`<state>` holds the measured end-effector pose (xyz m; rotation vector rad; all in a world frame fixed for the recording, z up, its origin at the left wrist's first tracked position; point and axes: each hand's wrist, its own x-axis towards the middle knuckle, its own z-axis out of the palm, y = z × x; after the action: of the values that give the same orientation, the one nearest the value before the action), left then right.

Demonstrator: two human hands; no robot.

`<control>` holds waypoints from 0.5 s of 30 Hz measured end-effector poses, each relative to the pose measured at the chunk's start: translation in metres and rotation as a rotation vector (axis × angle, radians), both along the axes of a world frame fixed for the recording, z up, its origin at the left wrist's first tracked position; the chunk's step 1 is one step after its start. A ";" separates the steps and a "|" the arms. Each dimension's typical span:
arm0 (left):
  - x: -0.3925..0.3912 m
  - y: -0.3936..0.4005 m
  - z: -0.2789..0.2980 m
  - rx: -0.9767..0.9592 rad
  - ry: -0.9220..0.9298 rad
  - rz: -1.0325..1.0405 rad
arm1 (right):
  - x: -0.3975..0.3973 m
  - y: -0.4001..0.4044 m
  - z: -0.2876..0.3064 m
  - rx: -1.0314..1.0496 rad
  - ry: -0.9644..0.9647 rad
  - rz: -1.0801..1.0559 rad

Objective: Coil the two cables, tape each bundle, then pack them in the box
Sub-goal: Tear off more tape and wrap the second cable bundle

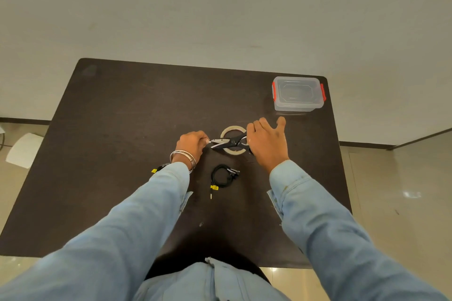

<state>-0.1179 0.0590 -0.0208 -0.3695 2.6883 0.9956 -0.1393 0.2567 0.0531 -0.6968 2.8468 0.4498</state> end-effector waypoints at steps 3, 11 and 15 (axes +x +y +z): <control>0.001 0.000 -0.001 0.002 0.003 -0.003 | -0.002 -0.001 0.001 0.018 -0.004 -0.010; 0.002 0.000 -0.002 -0.004 -0.023 -0.014 | -0.004 -0.002 -0.001 0.013 0.006 -0.024; 0.003 -0.001 -0.003 0.001 -0.014 -0.014 | -0.003 -0.002 -0.003 0.001 0.009 -0.024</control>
<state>-0.1151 0.0577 -0.0241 -0.3554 2.6739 0.9860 -0.1422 0.2545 0.0499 -0.6612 2.8602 0.4512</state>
